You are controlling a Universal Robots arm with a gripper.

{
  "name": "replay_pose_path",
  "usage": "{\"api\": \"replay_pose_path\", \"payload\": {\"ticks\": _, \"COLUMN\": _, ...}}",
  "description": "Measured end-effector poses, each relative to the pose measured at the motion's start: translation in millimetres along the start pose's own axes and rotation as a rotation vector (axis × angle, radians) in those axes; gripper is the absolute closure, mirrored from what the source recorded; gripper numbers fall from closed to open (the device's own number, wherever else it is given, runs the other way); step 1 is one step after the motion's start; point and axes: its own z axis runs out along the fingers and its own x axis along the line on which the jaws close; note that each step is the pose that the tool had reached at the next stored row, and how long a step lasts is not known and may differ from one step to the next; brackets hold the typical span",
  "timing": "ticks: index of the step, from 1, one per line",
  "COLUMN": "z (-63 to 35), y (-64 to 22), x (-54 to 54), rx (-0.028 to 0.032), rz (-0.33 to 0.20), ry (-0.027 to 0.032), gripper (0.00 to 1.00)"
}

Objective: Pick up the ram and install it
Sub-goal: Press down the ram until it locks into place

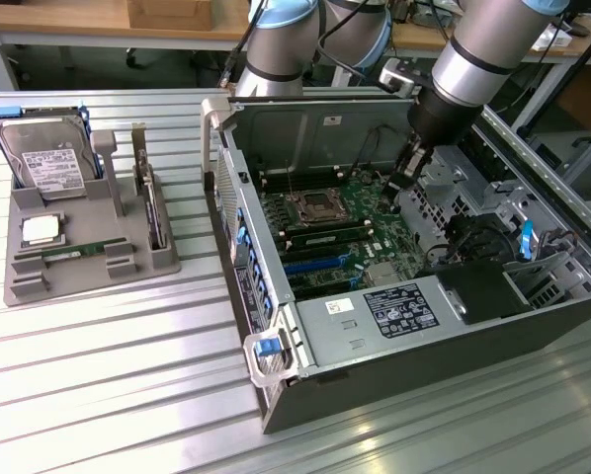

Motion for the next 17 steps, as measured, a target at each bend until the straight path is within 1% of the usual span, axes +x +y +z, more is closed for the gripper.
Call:
{"api": "replay_pose_path", "payload": {"ticks": 6, "z": 0.1, "y": 0.0, "x": 0.0, "rx": 0.0003, "rz": 0.145, "ry": -0.0140, "gripper": 0.89}}
{"api": "replay_pose_path", "payload": {"ticks": 7, "z": 0.1, "y": 0.0, "x": 0.0, "rx": 0.0004, "rz": 0.153, "ry": -0.0148, "gripper": 0.89}}
{"api": "replay_pose_path", "payload": {"ticks": 9, "z": 0.1, "y": 0.0, "x": 0.0, "rx": 0.0005, "rz": 0.213, "ry": -0.0206, "gripper": 0.89}}
{"api": "replay_pose_path", "payload": {"ticks": 12, "z": 0.2, "y": 0.0, "x": 0.0, "rx": 0.0006, "rz": 0.284, "ry": -0.0276, "gripper": 0.89}}
{"api": "replay_pose_path", "payload": {"ticks": 15, "z": 0.3, "y": 0.0, "x": 0.0, "rx": 0.0009, "rz": 0.335, "ry": -0.0323, "gripper": 0.89}}
{"api": "replay_pose_path", "payload": {"ticks": 17, "z": 0.3, "y": 0.0, "x": 0.0, "rx": 0.0013, "rz": 0.386, "ry": -0.0370, "gripper": 0.89}}
